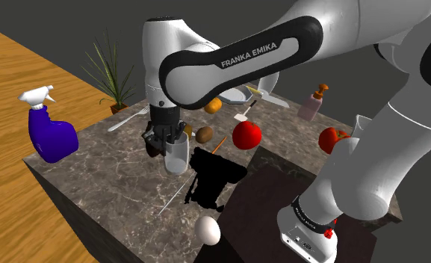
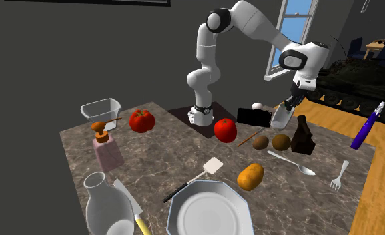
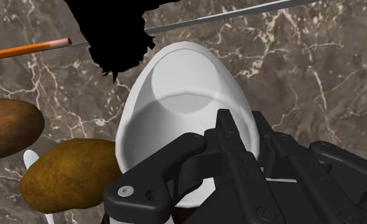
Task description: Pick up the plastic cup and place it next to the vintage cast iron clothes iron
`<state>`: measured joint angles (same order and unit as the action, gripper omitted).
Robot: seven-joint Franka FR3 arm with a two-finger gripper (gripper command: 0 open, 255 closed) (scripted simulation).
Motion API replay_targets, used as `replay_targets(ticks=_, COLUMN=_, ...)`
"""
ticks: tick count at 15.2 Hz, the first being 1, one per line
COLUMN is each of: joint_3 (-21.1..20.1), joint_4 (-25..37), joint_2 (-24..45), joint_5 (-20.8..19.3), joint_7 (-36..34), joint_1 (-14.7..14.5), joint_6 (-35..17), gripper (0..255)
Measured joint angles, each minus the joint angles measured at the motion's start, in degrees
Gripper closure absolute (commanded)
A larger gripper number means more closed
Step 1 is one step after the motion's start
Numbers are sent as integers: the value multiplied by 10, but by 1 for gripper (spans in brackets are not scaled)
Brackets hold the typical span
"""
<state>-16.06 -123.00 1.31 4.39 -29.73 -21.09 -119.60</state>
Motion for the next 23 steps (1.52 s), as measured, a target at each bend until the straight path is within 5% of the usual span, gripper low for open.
replay_targets(ticks=7, joint_3=0, joint_4=-8, joint_2=3, joint_5=0, joint_7=0, joint_1=-1, joint_6=-11, gripper=255)
replay_targets(ticks=8, joint_3=0, joint_4=-8, joint_2=3, joint_5=0, joint_7=0, joint_1=-1, joint_6=-11, gripper=0)
replay_targets(ticks=14, joint_3=0, joint_4=-8, joint_2=3, joint_5=0, joint_7=0, joint_1=-1, joint_6=-11, gripper=0)
replay_targets(ticks=23, joint_3=3, joint_4=41, joint_2=-21, joint_5=3, joint_7=3, joint_1=3, joint_6=60, gripper=0)
